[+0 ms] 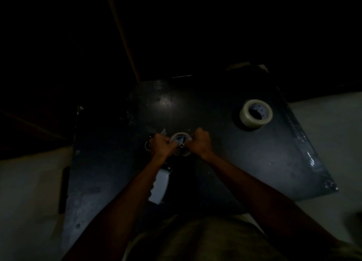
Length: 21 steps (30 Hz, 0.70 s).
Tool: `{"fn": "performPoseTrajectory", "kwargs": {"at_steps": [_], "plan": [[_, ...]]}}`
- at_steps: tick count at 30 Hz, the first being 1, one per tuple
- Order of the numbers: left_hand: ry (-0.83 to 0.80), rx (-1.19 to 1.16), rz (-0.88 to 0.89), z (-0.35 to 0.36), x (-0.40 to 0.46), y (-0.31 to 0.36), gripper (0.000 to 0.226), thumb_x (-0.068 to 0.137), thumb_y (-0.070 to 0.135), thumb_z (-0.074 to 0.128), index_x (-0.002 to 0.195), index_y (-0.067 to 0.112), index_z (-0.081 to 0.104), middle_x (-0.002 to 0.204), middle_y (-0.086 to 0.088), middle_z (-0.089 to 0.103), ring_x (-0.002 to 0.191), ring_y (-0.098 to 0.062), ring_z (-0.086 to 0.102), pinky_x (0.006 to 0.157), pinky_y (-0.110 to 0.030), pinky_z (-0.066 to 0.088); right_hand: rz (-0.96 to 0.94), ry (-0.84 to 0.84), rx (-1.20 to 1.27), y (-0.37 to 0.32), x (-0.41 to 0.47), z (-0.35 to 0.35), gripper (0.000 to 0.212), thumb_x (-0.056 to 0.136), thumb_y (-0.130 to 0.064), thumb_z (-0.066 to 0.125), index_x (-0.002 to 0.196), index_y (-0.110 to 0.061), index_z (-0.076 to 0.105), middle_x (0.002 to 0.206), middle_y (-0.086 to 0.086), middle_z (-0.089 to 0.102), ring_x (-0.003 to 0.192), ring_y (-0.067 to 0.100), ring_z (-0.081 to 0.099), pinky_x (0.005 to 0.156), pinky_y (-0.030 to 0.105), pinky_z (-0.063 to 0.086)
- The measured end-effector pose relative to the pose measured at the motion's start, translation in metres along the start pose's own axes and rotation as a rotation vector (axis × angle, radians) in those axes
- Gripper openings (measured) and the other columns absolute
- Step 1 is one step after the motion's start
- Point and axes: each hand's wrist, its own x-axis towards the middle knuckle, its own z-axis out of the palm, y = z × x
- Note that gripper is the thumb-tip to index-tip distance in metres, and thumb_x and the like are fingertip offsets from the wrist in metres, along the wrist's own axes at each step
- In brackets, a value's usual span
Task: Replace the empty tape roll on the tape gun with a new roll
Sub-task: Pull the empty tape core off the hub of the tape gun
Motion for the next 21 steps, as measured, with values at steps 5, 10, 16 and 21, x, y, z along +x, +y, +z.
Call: {"fn": "performPoseTrajectory", "kwargs": {"at_steps": [5, 10, 16, 21], "plan": [[-0.019, -0.004, -0.029, -0.002, 0.002, 0.002, 0.041, 0.075, 0.005, 0.071, 0.042, 0.015, 0.047, 0.042, 0.004, 0.043, 0.041, -0.008, 0.040, 0.034, -0.007, 0.032, 0.002, -0.007, -0.022, 0.001, 0.003, 0.004, 0.046, 0.078, -0.024, 0.074, 0.113, 0.001, 0.059, 0.122, 0.023, 0.060, 0.111, 0.036, 0.059, 0.085, 0.034, 0.050], [0.024, 0.027, -0.067, -0.001, 0.004, 0.004, 0.039, 0.073, 0.010, 0.073, 0.043, 0.015, 0.049, 0.043, 0.003, 0.046, 0.042, -0.013, 0.046, 0.043, -0.017, 0.033, -0.003, 0.001, -0.041, 0.003, 0.009, 0.009, 0.046, 0.077, -0.028, 0.074, 0.111, -0.002, 0.058, 0.121, 0.022, 0.059, 0.108, 0.036, 0.059, 0.082, 0.035, 0.050], [0.091, 0.012, -0.094, 0.005, 0.007, -0.001, 0.018, 0.066, 0.015, 0.075, 0.064, -0.001, 0.069, 0.067, -0.018, 0.068, 0.065, -0.031, 0.067, 0.053, -0.025, 0.041, -0.017, 0.039, -0.058, -0.001, 0.009, 0.011, 0.048, 0.072, -0.032, 0.076, 0.106, -0.002, 0.058, 0.116, 0.022, 0.060, 0.106, 0.038, 0.060, 0.080, 0.037, 0.051], [0.048, 0.040, -0.045, -0.004, 0.006, -0.003, 0.017, 0.072, 0.015, 0.074, 0.064, 0.000, 0.069, 0.050, 0.000, 0.052, 0.050, -0.013, 0.050, 0.052, -0.022, 0.039, -0.069, 0.000, -0.107, -0.002, 0.011, 0.000, 0.042, 0.072, -0.029, 0.077, 0.101, -0.002, 0.066, 0.106, 0.021, 0.068, 0.100, 0.036, 0.065, 0.074, 0.035, 0.052]]}}
